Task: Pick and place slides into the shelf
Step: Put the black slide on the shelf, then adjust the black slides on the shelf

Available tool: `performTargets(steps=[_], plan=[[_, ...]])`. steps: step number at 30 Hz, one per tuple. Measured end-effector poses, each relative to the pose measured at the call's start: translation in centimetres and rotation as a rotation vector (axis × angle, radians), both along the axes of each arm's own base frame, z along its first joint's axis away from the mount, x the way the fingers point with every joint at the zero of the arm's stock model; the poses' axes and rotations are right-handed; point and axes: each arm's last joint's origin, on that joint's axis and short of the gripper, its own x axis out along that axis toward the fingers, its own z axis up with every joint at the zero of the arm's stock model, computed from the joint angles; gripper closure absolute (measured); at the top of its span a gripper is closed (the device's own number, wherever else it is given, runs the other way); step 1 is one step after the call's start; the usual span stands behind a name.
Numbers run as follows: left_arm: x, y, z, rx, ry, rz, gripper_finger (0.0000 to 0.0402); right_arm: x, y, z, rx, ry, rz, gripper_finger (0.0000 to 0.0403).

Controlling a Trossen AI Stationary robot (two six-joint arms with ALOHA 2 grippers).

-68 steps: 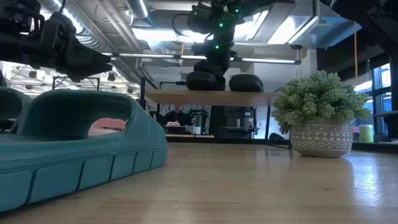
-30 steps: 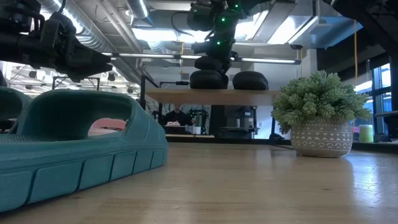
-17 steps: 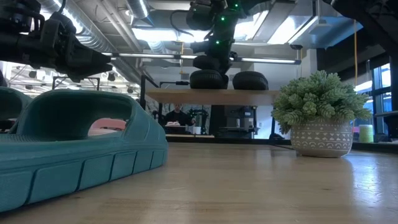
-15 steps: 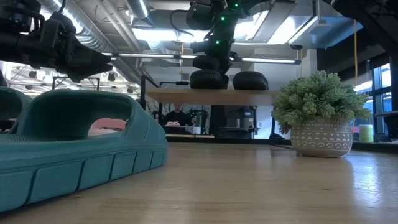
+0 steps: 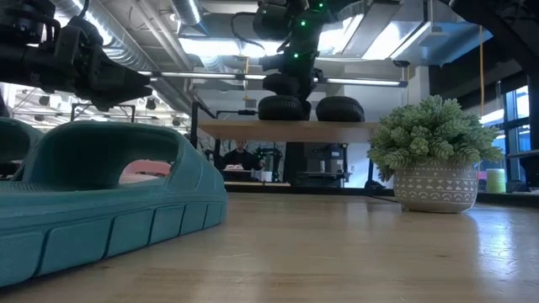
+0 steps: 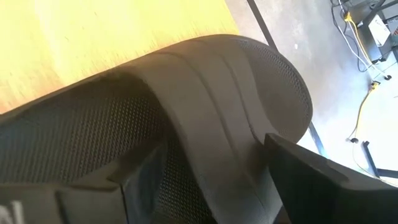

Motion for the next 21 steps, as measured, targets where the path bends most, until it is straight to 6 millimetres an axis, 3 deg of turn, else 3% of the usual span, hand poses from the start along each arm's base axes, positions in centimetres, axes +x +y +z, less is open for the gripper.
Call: performTargets(steps=[21], plan=[[0.0, 0.0, 0.0, 0.000, 0.001, -0.002, 0.0211, -1.5, 1.6, 4.8, 0.011, 0.014, 0.005, 0.0130]])
